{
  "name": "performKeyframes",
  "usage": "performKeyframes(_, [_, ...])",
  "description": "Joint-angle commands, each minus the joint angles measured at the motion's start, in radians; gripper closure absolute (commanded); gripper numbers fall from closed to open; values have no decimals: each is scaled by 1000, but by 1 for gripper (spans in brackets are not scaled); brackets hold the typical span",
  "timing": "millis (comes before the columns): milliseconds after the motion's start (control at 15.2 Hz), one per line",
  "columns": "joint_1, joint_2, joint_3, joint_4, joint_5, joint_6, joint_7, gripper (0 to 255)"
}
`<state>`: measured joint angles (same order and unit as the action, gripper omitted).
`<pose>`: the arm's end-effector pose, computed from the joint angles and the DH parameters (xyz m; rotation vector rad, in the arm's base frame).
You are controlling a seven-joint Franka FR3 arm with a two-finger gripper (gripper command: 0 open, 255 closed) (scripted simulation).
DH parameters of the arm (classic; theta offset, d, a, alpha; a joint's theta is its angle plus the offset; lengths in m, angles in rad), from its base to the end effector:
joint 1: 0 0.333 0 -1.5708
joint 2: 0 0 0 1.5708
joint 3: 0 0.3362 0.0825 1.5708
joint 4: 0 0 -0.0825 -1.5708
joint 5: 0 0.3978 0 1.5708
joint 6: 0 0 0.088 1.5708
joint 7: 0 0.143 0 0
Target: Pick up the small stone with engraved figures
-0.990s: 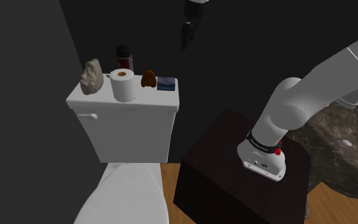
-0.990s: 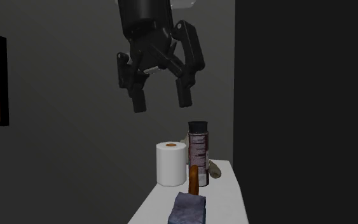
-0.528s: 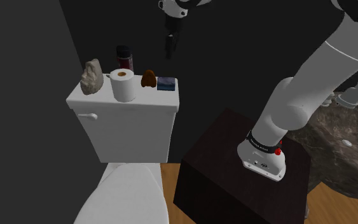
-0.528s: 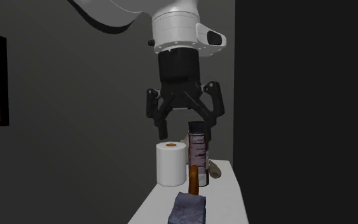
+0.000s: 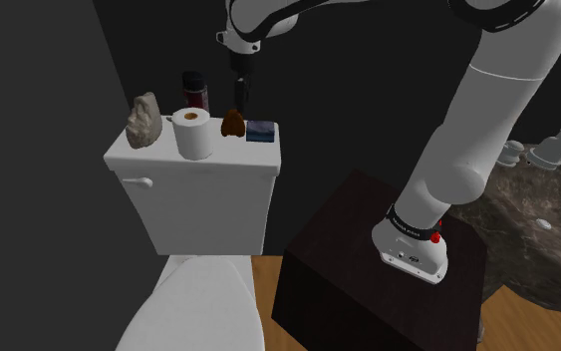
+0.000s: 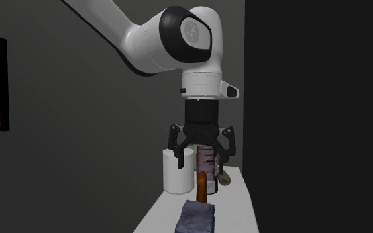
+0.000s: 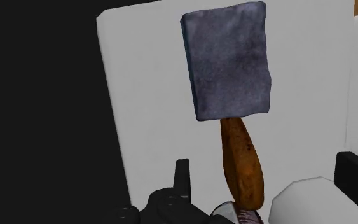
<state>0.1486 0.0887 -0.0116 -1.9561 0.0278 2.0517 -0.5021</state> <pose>0.5867 0.0834 0.4100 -2.9678 -0.9611 -0.0173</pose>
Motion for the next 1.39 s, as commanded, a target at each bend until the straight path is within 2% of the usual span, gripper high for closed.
performKeyframes(0, [2, 38, 4, 17, 7, 14, -19, 0])
performKeyframes(528, [2, 72, 5, -31, 9, 95, -22, 0])
performKeyframes(594, [1, 74, 4, -28, 9, 95, -22, 255])
performKeyframes(1188, [2, 72, 5, -30, 9, 95, -22, 255])
performKeyframes(1320, [2, 61, 4, -17, 8, 71, -21, 255])
